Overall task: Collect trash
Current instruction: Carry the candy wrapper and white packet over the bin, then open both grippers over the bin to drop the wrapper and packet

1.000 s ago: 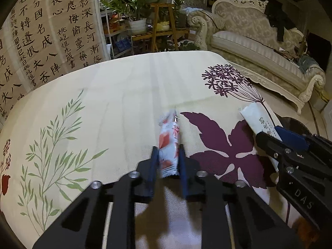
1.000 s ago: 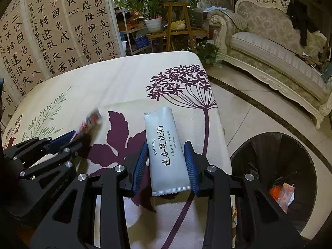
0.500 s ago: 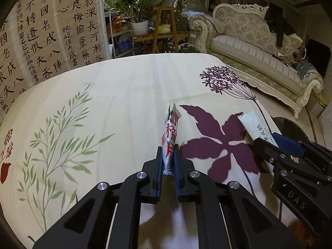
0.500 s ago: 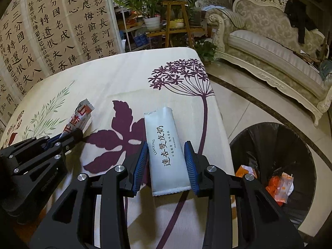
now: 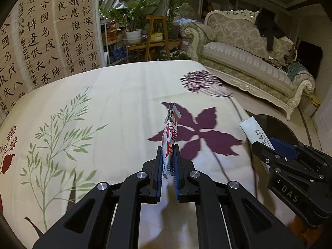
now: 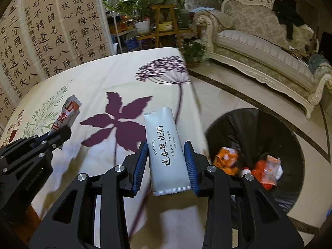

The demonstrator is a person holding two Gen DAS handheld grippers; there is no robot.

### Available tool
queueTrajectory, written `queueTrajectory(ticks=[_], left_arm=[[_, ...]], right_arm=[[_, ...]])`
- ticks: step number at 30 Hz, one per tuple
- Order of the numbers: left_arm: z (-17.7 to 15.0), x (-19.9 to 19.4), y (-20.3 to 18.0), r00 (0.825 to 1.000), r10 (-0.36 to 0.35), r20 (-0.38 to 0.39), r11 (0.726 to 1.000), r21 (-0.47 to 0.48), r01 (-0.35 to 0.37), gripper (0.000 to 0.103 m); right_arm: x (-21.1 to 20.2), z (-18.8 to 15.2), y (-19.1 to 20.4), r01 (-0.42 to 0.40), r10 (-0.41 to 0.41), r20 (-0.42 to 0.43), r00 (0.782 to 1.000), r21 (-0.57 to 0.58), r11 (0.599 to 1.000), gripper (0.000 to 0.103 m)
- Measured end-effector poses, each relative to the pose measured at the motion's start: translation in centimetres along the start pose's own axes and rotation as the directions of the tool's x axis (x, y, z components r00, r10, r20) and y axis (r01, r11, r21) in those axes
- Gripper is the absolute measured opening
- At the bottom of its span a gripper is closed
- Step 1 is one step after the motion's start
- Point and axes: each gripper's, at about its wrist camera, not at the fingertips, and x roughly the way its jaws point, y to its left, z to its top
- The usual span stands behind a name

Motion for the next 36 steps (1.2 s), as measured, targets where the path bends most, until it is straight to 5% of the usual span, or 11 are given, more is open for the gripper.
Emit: queueTrajectory(ticks=[20, 33, 36], left_arm=[[1.2, 0.8, -10.9, 0.985, -0.165, 0.046, 0.973, 0.168, 0.156, 0.01], [2.4, 2.7, -16.9, 0.977, -0.208, 0.048, 0.949, 0.253, 0.19, 0.01], [2.4, 3.3, -18.0, 0.979, -0.2, 0.045, 0.943, 0.279, 0.18, 0.029]], right_arm=[[-3.0, -1.5, -10.8, 0.201, -0.213, 0.049, 0.976, 0.179, 0.963, 0.036], [-2.0, -1.1, -15.8, 0.263, -0.285, 0.05, 0.957, 0.259, 0.929, 0.036], [-1.6, -1.2, -16.6, 0.273, -0.294, 0.04, 0.955, 0.272, 0.923, 0.036]])
